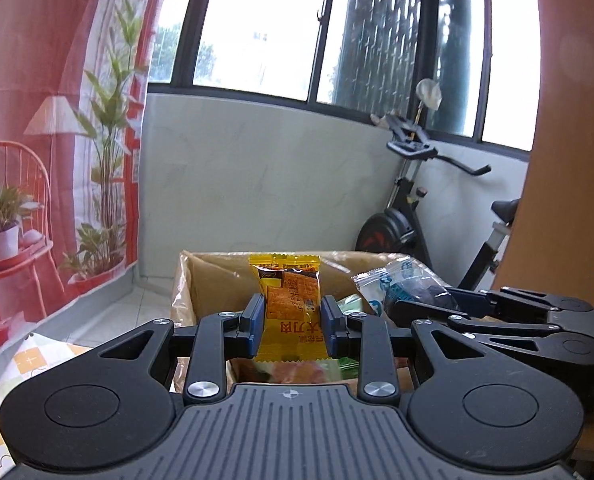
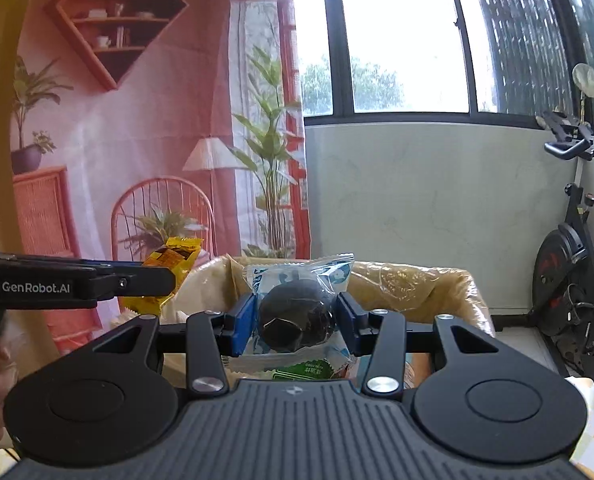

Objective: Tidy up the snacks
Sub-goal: 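Open both grippers to release the packs into the box, then move both open tools down to the clear candy pack and orange snack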

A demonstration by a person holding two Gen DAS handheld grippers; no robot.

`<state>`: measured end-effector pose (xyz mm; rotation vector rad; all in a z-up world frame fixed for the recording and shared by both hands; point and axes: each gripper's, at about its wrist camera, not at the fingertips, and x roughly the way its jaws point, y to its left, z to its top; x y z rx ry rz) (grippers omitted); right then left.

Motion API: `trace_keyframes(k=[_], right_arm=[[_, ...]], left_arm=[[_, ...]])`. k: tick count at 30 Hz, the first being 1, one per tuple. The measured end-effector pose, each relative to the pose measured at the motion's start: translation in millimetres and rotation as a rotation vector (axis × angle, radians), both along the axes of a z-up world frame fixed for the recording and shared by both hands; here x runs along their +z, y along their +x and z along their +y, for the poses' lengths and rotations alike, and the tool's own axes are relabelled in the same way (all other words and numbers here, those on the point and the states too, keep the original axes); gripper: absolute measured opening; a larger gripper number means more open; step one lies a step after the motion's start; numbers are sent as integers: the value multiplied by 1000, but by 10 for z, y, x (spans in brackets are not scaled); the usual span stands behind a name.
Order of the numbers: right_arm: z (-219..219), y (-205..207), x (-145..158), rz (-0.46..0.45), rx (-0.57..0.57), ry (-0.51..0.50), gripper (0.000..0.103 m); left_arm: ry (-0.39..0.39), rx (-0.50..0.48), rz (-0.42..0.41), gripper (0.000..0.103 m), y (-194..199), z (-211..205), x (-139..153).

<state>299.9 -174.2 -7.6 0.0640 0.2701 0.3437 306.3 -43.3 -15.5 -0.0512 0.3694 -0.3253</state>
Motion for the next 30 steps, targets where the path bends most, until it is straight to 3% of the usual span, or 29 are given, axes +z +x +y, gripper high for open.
trace_keyframes(k=[7,9,11,13,25,30], right_arm=[[26,192,-121,33,-5,-15,48],[32,211,-141,36,-21,-37,49],[24,207,-140,38,-26,-45,55],[-2,148,-119,27,-34,-34,59],[-174,-441,-74,-9,-76,3,59],[-307,-693,-143,-4,-115,34,59]], left_arm=[[35,-27,35,33,157,45,-102],[53,-16,41,49,162,63,-108],[54,22,35,58,129,115,-95],[34,39,34,58,63,174,-77],[32,89,8,58,-309,450,105],[31,92,23,59,-524,569,34]])
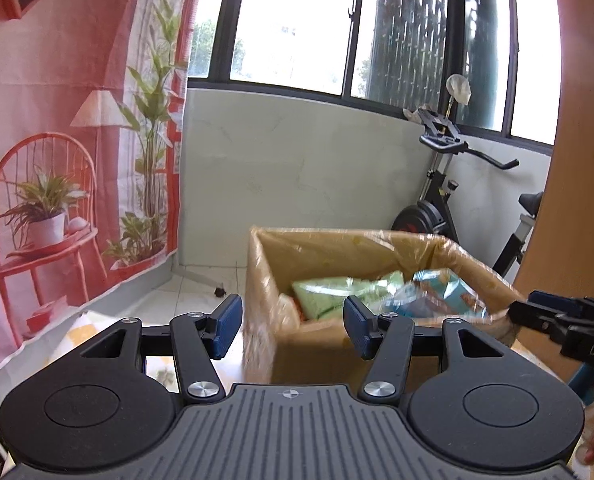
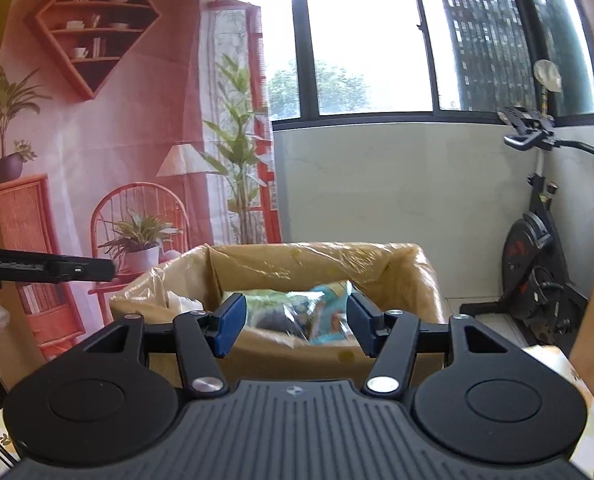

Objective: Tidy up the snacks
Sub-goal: 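Move both open tools down to the clear candy pack and orange snack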

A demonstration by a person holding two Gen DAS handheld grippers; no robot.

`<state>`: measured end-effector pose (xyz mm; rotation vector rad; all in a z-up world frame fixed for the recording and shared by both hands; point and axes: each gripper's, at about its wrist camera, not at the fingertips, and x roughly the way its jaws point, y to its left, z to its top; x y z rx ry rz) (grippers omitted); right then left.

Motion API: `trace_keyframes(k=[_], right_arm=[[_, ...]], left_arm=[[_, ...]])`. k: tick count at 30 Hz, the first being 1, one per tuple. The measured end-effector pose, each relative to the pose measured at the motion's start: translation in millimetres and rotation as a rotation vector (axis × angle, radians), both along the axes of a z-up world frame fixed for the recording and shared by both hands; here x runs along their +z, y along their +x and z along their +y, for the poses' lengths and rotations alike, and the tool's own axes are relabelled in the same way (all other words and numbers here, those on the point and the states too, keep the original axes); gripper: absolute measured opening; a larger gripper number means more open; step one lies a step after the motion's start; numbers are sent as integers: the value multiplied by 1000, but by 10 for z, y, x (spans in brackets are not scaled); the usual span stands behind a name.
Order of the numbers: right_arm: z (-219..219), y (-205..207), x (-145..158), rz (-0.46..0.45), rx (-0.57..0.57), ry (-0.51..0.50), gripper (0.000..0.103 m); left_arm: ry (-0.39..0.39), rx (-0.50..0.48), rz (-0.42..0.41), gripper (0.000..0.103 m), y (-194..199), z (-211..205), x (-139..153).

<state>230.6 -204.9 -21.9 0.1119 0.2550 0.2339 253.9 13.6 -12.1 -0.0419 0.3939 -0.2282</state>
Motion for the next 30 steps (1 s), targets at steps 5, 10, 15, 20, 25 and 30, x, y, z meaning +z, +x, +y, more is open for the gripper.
trace_keyframes(k=[5,10,15,20,25,30], right_arm=[[-149,-192,-96,15,-16,-2,59],[-307,-313,-262,59,-50,-3,59],[-358,-371,-486,121,-67,-9,59],[-280,-358,-683,180,-19,-50,59],[-158,-304,-980,268,44,-122,59],[-44,-171,-1320,360,87,-205,59]], left_arm=[[1,6,35,59,-179,173,-156],[6,20,86,59,-245,277,-353],[-9,21,140,59,-268,316,-555],[-7,18,186,59,-238,335,-744],[-6,25,241,59,-192,339,-955],[-12,28,290,59,-141,344,-1128]])
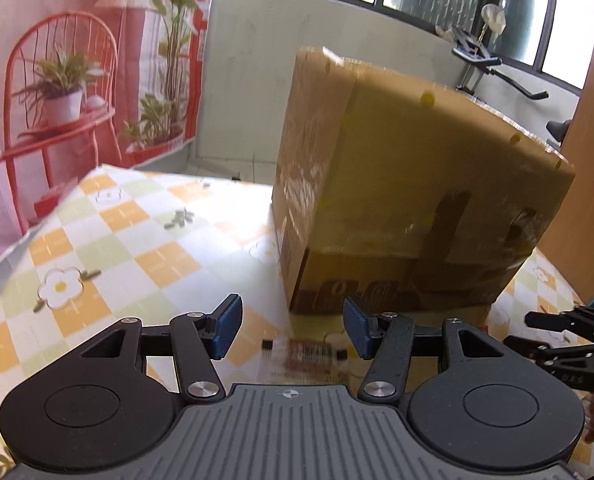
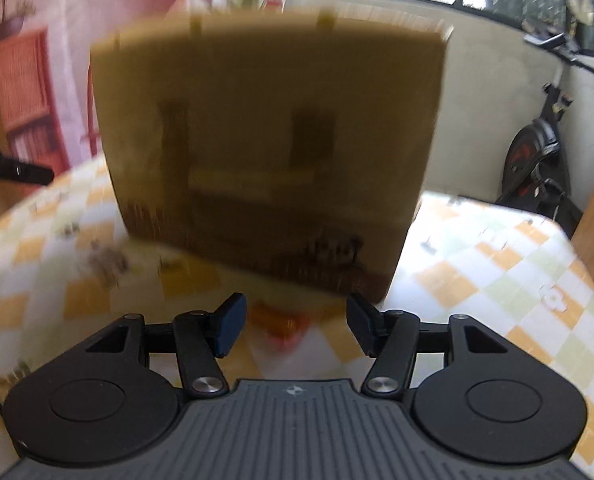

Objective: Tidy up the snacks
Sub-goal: 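Move both open tools down to the clear candy pack and orange snack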

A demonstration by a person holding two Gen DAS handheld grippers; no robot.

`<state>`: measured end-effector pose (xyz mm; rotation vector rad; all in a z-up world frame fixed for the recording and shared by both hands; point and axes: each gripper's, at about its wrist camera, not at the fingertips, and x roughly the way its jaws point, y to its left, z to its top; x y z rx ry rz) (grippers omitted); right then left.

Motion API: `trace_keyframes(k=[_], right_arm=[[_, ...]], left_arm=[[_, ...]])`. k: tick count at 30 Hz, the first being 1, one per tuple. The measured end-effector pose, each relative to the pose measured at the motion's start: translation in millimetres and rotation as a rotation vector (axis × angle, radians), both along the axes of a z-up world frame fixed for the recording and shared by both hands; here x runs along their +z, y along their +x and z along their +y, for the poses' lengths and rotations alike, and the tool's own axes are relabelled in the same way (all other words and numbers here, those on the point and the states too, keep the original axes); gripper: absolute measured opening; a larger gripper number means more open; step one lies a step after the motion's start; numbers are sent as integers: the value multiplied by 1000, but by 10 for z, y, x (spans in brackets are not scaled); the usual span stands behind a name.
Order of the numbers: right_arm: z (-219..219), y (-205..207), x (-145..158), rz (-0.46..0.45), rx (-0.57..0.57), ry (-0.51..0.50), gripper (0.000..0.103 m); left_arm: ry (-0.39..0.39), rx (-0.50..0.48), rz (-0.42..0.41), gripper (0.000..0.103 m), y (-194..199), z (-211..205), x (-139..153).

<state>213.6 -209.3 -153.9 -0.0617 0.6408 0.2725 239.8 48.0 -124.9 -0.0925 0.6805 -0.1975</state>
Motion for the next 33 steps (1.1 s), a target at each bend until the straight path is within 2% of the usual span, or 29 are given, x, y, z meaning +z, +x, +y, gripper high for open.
trace_keyframes(k=[4,11,15,26,27,29,33], right_arm=[[96,112,-171,42,58,-58,58],[294,235,-289,37,150,-161,56],[338,328,-352,45,170,-184,49],[284,483,-394,62,87,-50,36],[282,469,-394,60,74,-48,30],[268,426,-384,61,58,-40,25],[211,295,-379,67,19,11,24]], left_arm=[[-2,1,22,59,26,-15,-76],[-10,10,50,59,72,-59,-189],[-14,14,61,59,94,-64,-238],[-14,19,80,59,112,-90,-316],[-12,18,82,59,107,-95,-327],[-7,16,89,59,100,-110,-351],[1,9,100,59,85,-141,-402]])
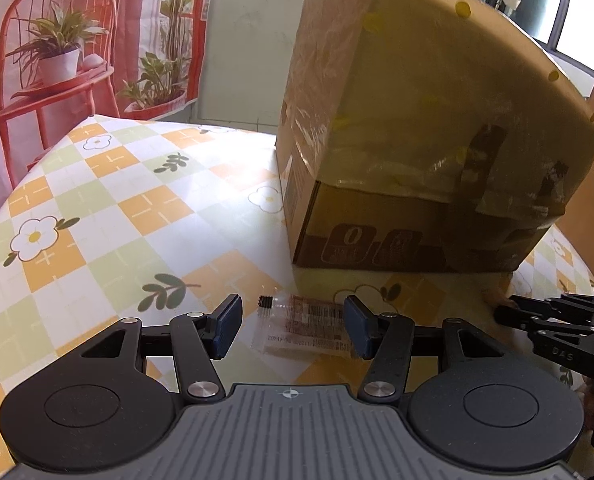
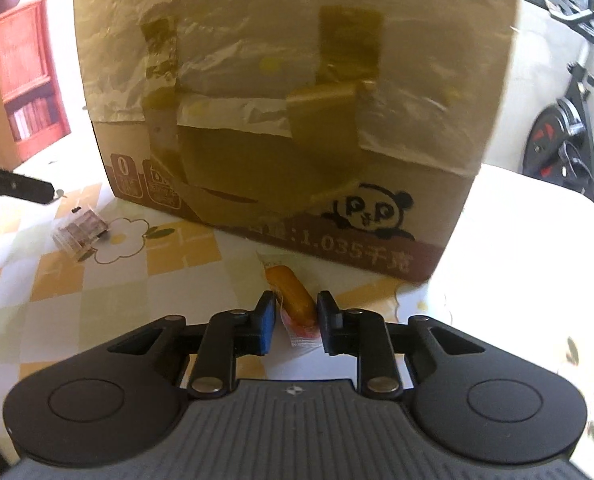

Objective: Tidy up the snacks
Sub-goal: 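Move both open tools down to the clear candy pack and orange snack, then close the left gripper on the clear candy pack while the right gripper closes on the orange snack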

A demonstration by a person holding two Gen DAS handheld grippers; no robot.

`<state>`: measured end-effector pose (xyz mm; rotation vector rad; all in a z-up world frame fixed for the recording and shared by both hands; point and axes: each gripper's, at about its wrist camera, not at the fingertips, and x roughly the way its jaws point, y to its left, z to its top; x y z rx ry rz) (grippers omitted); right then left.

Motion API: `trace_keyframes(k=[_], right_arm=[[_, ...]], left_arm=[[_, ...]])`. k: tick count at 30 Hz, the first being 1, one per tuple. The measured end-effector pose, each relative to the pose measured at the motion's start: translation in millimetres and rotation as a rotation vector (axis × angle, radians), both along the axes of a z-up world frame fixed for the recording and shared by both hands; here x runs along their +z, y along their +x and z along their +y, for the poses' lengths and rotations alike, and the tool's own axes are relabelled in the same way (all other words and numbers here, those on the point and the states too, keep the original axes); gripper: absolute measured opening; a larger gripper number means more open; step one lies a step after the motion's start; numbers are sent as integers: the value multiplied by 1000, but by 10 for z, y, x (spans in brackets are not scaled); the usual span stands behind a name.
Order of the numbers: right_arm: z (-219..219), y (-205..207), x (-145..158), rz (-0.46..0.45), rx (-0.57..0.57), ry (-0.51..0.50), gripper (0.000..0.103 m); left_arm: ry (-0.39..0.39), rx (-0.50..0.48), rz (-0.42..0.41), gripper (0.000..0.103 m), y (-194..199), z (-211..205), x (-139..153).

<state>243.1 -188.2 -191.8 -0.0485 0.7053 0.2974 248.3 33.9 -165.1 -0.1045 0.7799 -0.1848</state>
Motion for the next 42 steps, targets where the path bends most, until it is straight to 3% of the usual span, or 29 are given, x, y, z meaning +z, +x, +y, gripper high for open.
trace_keyframes(k=[20,24,34,38,42], right_arm=[[-31,-217,-44,-23,-35,45,24],[-33,-218,-45,-23,-35,46,24],[-37,-226,-45,-25,-33,44,24],[-32,-224,-44,-26,-33,43,24],[-25,-223,-46,-28,-32,39,24]], left_arm=[[29,-9,0,69,131,-172,-155],[8,16,39,69,208,-133,-214],[-20,-17,61,69,-41,-221,-227],[-63,-72,77,69,-159,-346,-213],[-30,-178,67,69,-244,-521,-209]])
